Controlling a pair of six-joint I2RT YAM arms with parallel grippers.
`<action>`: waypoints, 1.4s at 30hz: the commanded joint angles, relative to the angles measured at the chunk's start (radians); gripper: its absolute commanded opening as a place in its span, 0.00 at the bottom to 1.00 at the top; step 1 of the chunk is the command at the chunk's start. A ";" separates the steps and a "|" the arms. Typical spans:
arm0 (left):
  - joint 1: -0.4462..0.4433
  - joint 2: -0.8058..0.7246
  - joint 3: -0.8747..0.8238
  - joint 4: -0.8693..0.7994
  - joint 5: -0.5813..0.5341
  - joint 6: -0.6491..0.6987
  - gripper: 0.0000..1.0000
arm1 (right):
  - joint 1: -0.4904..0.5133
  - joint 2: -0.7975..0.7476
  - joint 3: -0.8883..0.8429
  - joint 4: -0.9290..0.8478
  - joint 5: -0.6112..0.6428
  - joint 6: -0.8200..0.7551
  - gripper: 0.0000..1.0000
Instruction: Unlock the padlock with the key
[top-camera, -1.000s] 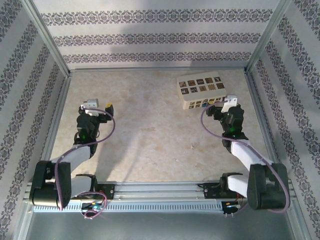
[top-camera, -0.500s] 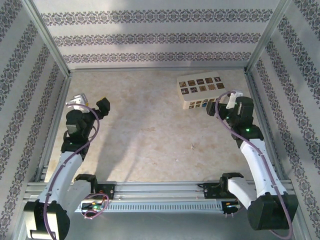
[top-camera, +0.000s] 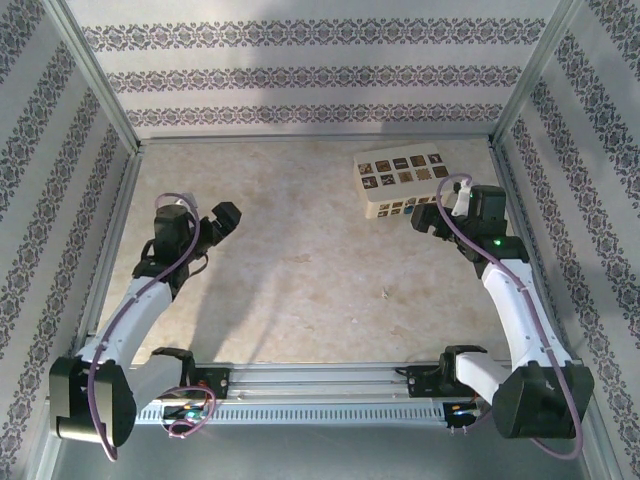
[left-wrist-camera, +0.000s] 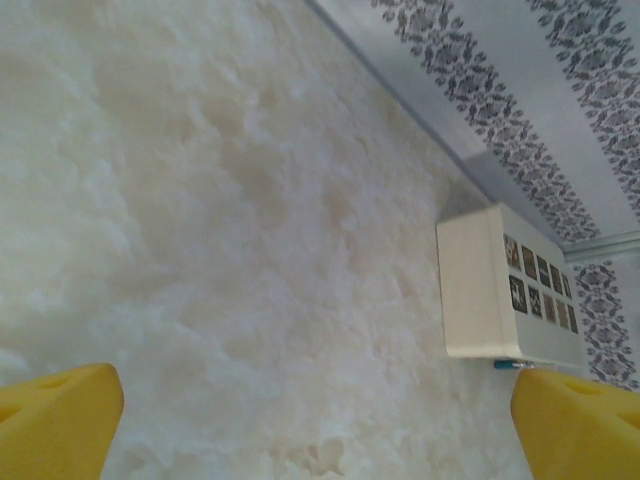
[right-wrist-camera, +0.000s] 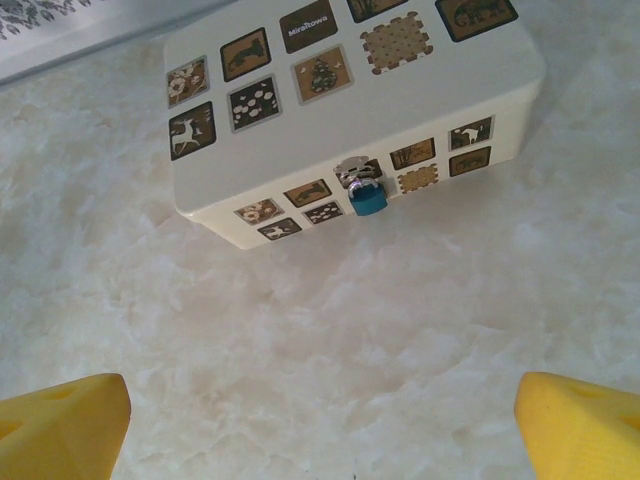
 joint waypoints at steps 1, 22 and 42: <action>-0.042 0.029 0.048 -0.009 0.025 -0.071 0.99 | -0.015 0.031 0.048 -0.013 -0.017 0.021 0.98; -0.301 0.412 0.283 0.173 0.043 -0.105 0.99 | -0.045 0.309 0.195 0.123 0.104 0.067 0.99; -0.415 0.887 0.741 0.176 0.137 -0.098 1.00 | -0.101 0.601 0.402 0.184 0.084 0.147 0.98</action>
